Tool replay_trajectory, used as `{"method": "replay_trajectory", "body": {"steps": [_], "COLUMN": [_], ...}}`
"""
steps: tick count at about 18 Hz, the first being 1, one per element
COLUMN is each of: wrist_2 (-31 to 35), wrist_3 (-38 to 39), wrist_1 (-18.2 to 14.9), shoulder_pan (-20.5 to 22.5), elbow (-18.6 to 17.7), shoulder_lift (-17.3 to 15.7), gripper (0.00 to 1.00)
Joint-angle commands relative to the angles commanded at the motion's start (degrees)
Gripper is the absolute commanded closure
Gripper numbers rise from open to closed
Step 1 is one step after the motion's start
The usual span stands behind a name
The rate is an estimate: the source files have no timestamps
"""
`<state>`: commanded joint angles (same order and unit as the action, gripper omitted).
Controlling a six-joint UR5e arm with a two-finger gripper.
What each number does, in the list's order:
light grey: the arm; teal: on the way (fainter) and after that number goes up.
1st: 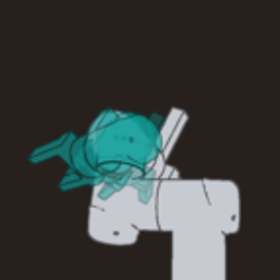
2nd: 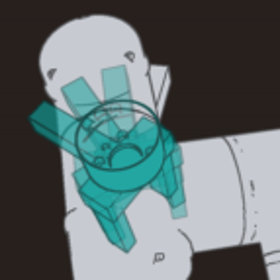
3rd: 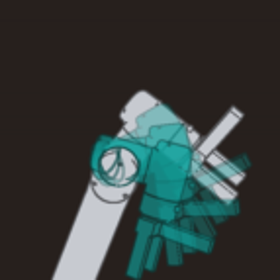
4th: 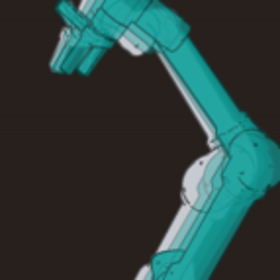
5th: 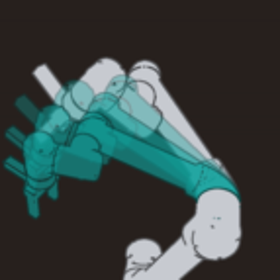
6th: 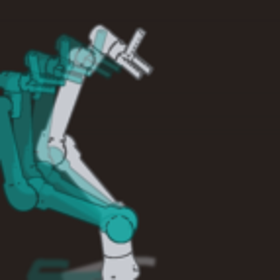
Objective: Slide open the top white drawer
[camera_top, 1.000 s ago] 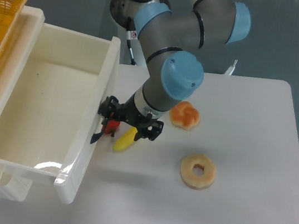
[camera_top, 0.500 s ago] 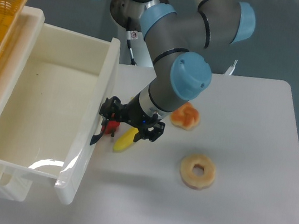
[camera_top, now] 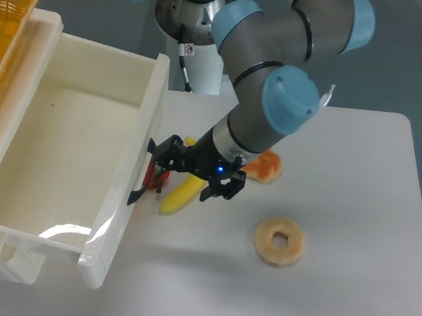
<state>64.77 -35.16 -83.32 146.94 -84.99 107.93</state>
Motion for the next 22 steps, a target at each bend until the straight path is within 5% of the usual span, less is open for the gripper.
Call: {"method": "replay_trajectory", "body": {"steps": [5,11,17,22], "wrist_2": [8.5,16.1,21.2,23.5], "wrist_3": [-1.7,-13.7,-35.2,-44.9], "wrist_1": [3.8,6.2,8.7,9.3], "shoulder_pan": [2.7,5.9,8.5,11.3], "elbow": [0.5,0.6,0.9,1.4], "shoulder_lift": [0.7,2.0,3.8,5.0], "gripper": [0.00,0.00,0.00,0.00]}}
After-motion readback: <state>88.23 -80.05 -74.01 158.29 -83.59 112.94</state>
